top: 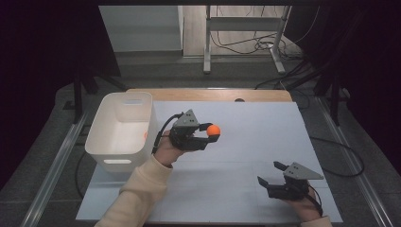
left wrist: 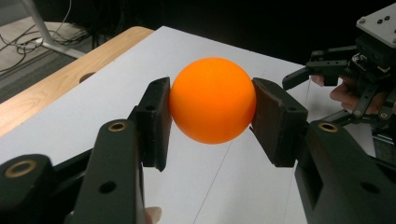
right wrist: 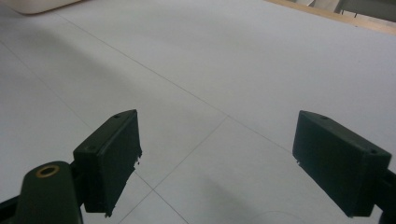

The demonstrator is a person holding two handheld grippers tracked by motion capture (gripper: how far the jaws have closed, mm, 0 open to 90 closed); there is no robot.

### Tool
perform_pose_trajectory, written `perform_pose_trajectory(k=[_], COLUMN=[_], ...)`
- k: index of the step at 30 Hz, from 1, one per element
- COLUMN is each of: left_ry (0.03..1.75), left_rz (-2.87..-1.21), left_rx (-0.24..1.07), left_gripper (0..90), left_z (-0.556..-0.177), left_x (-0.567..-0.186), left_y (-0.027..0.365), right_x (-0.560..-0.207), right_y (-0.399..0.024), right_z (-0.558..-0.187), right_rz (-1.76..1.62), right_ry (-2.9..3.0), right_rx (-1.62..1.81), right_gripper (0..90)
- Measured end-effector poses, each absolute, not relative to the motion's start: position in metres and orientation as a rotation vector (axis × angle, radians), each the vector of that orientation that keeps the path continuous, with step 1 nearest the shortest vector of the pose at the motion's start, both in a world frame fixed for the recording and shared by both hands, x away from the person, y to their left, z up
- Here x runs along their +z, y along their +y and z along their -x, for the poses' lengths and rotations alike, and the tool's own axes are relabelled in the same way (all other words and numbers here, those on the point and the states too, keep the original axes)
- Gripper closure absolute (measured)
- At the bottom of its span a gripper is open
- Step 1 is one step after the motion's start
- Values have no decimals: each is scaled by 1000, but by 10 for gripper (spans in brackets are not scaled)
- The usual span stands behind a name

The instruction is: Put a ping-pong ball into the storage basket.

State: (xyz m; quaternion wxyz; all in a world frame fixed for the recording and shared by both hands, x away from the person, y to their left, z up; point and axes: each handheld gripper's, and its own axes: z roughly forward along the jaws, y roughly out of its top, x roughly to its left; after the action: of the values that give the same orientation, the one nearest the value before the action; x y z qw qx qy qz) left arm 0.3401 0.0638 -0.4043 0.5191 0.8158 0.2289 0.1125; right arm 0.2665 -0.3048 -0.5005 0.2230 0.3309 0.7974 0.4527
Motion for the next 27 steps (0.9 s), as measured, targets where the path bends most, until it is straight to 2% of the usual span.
perform_pose_trajectory(k=[27], left_ry=[582], left_rz=[-1916], left_rx=[331], left_gripper=[503], left_z=[-338], left_x=[-388], left_y=[85], right_x=[-501], right_y=[-304], right_z=[-266], right_rz=[-914], right_ry=[2206], right_rx=[1244], right_gripper=[158])
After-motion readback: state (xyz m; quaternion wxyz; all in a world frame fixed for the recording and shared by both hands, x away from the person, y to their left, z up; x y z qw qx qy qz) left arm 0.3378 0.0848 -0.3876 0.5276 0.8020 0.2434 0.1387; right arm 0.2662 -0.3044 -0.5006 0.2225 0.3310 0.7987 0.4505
